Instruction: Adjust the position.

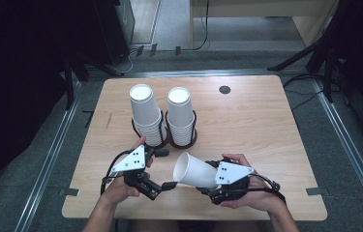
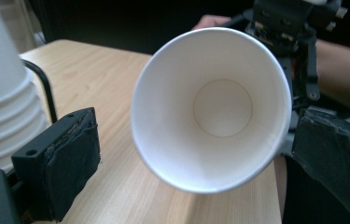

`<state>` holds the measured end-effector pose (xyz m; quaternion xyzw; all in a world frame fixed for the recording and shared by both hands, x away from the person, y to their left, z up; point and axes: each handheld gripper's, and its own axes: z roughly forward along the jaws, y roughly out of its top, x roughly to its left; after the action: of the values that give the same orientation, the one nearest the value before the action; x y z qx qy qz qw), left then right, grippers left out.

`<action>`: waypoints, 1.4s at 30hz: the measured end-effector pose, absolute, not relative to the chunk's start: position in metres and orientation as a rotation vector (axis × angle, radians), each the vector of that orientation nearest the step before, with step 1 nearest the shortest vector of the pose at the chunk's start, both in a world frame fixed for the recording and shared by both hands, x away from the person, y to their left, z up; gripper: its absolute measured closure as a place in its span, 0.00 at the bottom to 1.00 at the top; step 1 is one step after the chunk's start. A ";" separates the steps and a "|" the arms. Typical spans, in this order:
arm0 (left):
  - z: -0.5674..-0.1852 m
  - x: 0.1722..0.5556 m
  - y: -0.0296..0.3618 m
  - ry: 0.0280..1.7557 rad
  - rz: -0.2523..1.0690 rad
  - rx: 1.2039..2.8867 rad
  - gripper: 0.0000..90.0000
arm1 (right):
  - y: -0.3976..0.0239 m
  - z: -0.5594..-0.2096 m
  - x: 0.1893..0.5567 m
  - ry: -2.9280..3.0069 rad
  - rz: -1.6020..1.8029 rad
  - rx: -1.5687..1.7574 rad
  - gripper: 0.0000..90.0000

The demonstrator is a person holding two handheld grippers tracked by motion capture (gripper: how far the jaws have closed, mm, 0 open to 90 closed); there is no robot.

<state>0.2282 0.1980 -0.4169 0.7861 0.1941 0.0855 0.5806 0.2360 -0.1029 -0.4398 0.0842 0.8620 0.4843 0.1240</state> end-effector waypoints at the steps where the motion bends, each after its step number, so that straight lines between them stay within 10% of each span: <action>1: -0.417 0.229 0.200 0.461 0.205 1.827 0.00 | -0.104 -0.439 0.237 2.495 1.424 0.257 0.27; 42: -0.417 0.227 0.182 0.516 0.011 1.524 0.00 | -0.083 -0.438 0.226 2.248 1.945 0.435 0.27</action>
<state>0.2273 0.1821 -0.4166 0.6823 0.2312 0.0048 0.6935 0.2257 -0.0826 -0.4384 0.1443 0.7464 0.6460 0.0685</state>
